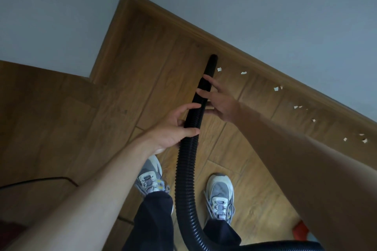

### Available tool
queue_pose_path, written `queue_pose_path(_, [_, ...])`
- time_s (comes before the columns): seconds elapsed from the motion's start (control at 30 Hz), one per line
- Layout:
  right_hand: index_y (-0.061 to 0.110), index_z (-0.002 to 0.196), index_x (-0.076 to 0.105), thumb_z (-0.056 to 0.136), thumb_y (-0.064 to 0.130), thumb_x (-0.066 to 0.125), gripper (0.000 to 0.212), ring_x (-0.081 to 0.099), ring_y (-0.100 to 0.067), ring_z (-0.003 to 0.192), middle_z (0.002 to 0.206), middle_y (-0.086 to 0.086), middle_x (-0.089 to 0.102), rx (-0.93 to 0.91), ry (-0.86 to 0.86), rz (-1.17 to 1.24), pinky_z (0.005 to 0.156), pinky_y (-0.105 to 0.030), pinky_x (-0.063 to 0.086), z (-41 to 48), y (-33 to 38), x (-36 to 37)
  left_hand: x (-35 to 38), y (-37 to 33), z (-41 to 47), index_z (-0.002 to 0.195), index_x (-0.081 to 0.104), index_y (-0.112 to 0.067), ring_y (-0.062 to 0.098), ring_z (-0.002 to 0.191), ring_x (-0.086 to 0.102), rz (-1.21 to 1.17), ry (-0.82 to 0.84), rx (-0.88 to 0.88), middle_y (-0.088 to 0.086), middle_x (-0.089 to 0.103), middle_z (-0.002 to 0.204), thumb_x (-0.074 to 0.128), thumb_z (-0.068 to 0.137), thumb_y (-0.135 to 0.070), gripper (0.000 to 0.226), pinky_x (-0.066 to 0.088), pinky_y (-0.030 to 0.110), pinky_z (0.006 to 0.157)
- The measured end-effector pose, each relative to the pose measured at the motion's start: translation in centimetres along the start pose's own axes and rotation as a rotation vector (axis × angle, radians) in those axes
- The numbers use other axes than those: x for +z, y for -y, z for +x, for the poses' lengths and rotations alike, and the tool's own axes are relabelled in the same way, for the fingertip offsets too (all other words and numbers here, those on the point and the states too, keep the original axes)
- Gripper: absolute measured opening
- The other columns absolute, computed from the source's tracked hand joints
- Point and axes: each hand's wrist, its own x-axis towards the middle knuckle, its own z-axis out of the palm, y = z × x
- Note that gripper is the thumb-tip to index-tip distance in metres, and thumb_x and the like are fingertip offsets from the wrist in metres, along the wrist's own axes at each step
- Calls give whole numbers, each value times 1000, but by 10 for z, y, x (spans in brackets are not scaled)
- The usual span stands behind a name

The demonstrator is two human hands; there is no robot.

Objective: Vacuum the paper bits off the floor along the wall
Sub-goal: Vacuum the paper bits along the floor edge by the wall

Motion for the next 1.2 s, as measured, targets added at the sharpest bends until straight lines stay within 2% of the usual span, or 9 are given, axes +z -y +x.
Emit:
queue_pose_path(0.17, [39, 147, 37, 90, 15, 70, 70, 71, -20, 95, 125, -2, 61, 16, 81, 11, 65, -32, 59, -8, -14, -3, 1, 7, -12, 133, 51, -42, 30, 89, 73, 1, 15, -47, 13, 68, 112, 65, 89, 1, 63, 59, 35, 63])
queue_pose_path(0.4, [38, 145, 40, 90, 10, 69, 69, 69, -23, 100, 130, -6, 59, 29, 105, 67, 65, -34, 60, -18, -34, -8, 14, 15, -21, 130, 54, -43, 35, 98, 70, 50, 12, -72, 15, 67, 113, 65, 89, 1, 61, 59, 54, 82])
queue_pose_path(0.57, [37, 140, 46, 92, 10, 66, 58, 71, -23, 93, 115, -4, 65, 11, 77, 67, 67, -36, 60, -23, -38, -25, 30, 12, -16, 128, 57, -41, 32, 91, 72, 46, 26, -78, 12, 64, 114, 65, 90, 1, 57, 60, 41, 67])
queue_pose_path(0.7, [35, 138, 47, 93, 9, 65, 55, 71, -25, 94, 117, -7, 64, 14, 68, 62, 67, -36, 59, -25, -38, -43, 45, 7, -8, 127, 59, -39, 33, 95, 71, 62, 39, -83, 13, 63, 116, 65, 89, 1, 56, 61, 44, 74])
queue_pose_path(1.0, [35, 140, 44, 93, 8, 65, 59, 69, -22, 95, 118, -5, 61, -10, 19, 81, 65, -34, 59, -33, -38, -77, 75, -1, 12, 129, 58, -37, 33, 90, 72, 100, 80, -96, 16, 61, 119, 65, 89, 0, 55, 61, 45, 74])
queue_pose_path(1.2, [36, 145, 39, 93, 8, 64, 63, 67, -19, 90, 106, 1, 59, 9, 3, 72, 64, -33, 58, -39, -42, -95, 91, 2, 19, 130, 57, -35, 29, 89, 72, 130, 97, -96, 16, 61, 116, 66, 89, 0, 54, 61, 45, 74])
